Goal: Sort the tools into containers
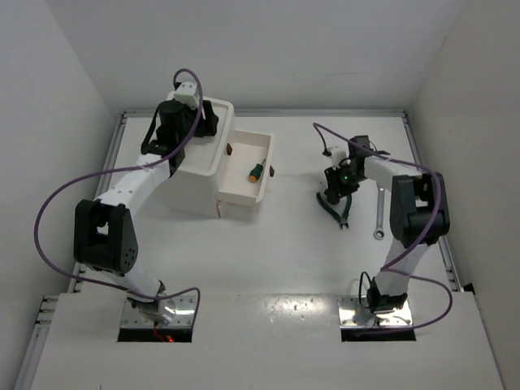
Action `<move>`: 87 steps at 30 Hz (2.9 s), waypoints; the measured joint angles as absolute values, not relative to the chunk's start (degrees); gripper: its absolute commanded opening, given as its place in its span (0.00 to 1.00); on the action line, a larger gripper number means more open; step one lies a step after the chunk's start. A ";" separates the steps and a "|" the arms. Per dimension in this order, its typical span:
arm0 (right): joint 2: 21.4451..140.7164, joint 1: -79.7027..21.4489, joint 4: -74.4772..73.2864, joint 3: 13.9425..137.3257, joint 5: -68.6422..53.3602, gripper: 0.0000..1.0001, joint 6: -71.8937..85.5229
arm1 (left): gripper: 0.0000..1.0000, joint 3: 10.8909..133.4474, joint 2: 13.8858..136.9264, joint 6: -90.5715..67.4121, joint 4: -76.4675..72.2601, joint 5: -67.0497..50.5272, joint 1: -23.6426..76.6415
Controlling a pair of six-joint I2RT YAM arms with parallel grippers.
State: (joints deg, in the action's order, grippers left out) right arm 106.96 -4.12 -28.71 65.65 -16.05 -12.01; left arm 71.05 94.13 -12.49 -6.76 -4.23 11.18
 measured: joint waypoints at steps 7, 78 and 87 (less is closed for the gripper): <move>105.16 -3.38 -33.04 67.94 -26.65 0.00 -9.89 | 0.67 71.02 94.13 -12.43 -6.76 -4.23 11.18; 109.80 -16.23 -13.39 71.18 -41.08 0.00 27.29 | 0.48 69.52 94.04 -12.05 -8.97 -4.05 7.29; 116.42 -16.32 -3.07 71.85 -44.14 0.00 45.17 | 0.48 67.64 93.17 -12.05 -11.07 -4.49 7.09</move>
